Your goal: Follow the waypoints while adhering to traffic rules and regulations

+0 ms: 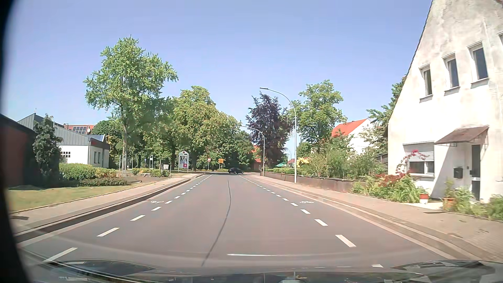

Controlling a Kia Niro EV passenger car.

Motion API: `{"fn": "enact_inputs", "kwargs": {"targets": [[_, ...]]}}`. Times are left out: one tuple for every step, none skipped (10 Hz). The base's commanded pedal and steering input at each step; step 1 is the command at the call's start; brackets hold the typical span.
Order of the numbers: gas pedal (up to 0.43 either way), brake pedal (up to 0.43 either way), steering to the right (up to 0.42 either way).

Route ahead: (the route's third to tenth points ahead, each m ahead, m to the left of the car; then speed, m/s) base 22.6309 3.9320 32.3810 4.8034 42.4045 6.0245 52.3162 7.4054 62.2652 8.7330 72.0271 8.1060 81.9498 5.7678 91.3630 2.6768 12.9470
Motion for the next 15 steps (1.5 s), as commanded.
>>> {"fn": "enact_inputs", "kwargs": {"targets": [[0.157, 0.0, -0.034], [0.157, 0.0, -0.034], [0.157, 0.0, -0.034], [0.157, 0.0, -0.032], [0.157, 0.0, -0.03], [0.157, 0.0, -0.028], [0.157, 0.0, -0.026], [0.157, 0.0, -0.026], [0.157, 0.0, -0.025], [0.157, 0.0, -0.021], [0.157, 0.0, -0.018], [0.157, 0.0, -0.017], [0.157, 0.0, -0.016], [0.157, 0.0, -0.016], [0.157, 0.0, -0.016]]}}
